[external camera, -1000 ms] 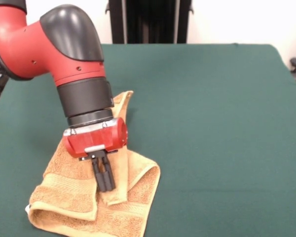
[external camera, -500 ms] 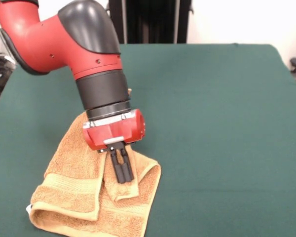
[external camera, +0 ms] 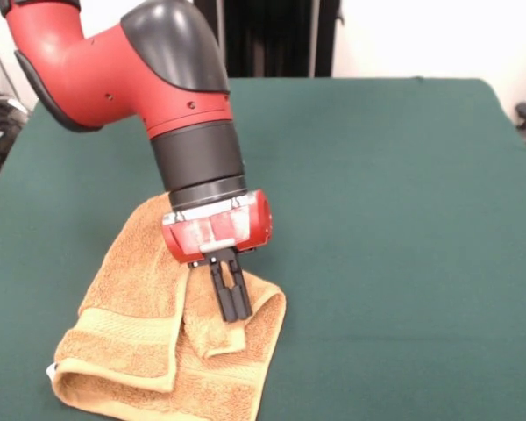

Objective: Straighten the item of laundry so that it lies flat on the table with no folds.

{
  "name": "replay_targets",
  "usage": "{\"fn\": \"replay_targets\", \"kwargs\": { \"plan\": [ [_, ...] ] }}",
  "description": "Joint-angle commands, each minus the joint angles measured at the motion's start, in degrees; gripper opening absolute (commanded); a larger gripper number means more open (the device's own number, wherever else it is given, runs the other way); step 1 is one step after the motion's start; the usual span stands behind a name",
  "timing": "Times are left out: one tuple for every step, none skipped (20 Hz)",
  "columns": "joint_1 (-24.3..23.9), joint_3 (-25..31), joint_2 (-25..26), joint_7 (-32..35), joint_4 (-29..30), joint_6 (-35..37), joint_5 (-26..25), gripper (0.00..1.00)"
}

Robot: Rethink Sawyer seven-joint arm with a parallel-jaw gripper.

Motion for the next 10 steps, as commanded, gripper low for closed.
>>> {"fn": "replay_targets", "kwargs": {
  "plan": [
    [2.69,-1.58,3.23,13.10,4.12,-0.20,3.55,0.00],
    [2.85,-1.91,3.08,12.75,3.84,0.04,3.51,0.00],
    [3.01,-2.31,2.87,12.47,3.70,0.19,3.41,0.00],
    [3.36,-3.01,2.46,12.11,3.42,0.42,3.30,0.00],
    [3.28,-3.36,2.22,11.45,3.16,0.99,3.05,0.00],
    [3.20,-3.70,1.97,10.78,2.91,1.56,2.79,0.00],
    [2.76,-3.74,1.87,9.85,2.78,2.13,2.25,0.00],
    [2.07,-3.49,1.87,9.06,2.83,2.71,1.82,0.00],
    [1.60,-3.31,1.81,8.66,3.09,3.06,1.56,0.00],
    [1.13,-3.14,1.76,8.26,3.35,3.41,1.29,0.00]
  ]
}}
